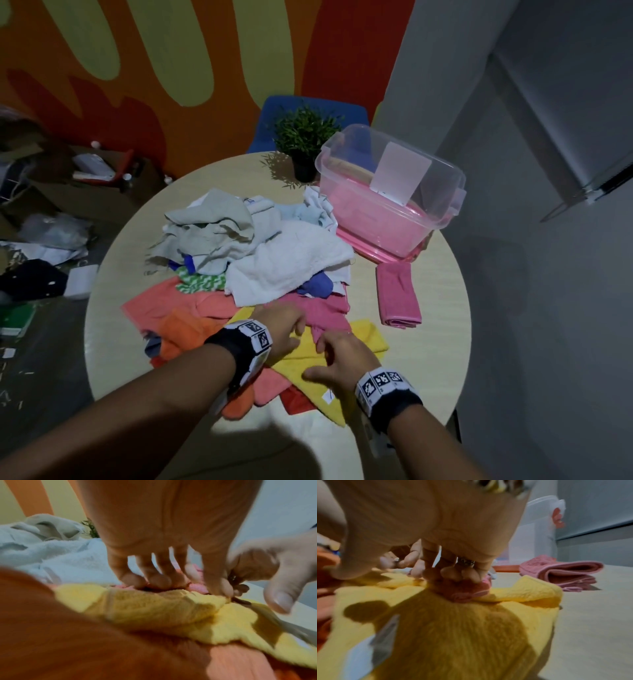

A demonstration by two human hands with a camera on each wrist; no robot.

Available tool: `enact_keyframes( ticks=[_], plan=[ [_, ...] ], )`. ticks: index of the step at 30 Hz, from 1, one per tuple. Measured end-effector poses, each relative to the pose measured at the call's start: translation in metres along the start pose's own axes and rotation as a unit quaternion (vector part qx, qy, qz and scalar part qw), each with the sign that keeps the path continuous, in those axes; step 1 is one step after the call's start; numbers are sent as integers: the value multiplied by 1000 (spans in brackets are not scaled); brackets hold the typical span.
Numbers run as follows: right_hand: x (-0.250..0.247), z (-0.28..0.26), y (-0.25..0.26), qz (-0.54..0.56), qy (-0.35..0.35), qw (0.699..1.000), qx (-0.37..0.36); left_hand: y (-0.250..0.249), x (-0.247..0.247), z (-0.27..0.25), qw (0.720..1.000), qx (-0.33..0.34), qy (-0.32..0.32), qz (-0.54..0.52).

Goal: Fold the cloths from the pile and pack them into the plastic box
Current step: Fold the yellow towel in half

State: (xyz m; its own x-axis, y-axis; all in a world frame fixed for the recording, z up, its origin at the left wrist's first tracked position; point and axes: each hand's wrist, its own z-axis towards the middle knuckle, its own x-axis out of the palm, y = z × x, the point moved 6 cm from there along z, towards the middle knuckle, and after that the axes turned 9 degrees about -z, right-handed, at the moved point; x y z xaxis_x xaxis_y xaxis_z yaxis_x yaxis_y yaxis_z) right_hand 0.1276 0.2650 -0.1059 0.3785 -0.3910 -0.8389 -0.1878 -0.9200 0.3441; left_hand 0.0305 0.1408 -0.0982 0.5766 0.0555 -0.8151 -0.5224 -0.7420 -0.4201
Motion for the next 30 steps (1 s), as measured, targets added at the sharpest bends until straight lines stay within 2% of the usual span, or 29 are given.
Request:
enact_keyframes(
  ticks=[2, 3, 4, 5, 7, 10, 13, 16, 19, 22, 26, 28, 30],
  plan=[
    [16, -4, 16, -92, 35, 994, -37, 7, 11, -12, 991, 9, 126, 54],
    [22, -6, 23, -145, 42, 987, -53, 11, 15, -17, 982, 17, 154, 107],
    [28, -7, 28, -187, 39, 979, -64, 14, 17, -21, 977, 29, 153, 147],
    [31, -8, 32, -212, 28, 974, -69, 16, 18, -24, 976, 42, 136, 167],
    [33, -10, 34, -210, 6, 976, -53, 17, 15, -27, 984, 57, 93, 138],
    [22, -14, 35, -152, -12, 988, -4, 19, 1, -31, 997, 64, 28, 16],
    [-3, -16, 38, -99, -68, 992, 31, 21, -18, -33, 994, 72, -38, -79],
    [-39, -19, 41, -19, -159, 986, 44, 10, -34, -35, 983, 115, -66, -125],
    [-77, -24, 48, 53, -250, 966, 35, 0, -50, -40, 980, 126, -86, -129],
    [-107, -29, 59, 72, -278, 958, 13, -2, -70, -41, 975, 132, -116, -140],
    [-138, -35, 68, 54, -284, 957, -2, 11, -113, -45, 948, 76, -255, -173],
    [-154, -43, 70, 57, -307, 950, 9, 9, -139, -56, 919, 81, -325, -208],
    [-173, -53, 73, 81, -343, 936, 19, 4, -161, -67, 895, 98, -363, -240]
  ],
)
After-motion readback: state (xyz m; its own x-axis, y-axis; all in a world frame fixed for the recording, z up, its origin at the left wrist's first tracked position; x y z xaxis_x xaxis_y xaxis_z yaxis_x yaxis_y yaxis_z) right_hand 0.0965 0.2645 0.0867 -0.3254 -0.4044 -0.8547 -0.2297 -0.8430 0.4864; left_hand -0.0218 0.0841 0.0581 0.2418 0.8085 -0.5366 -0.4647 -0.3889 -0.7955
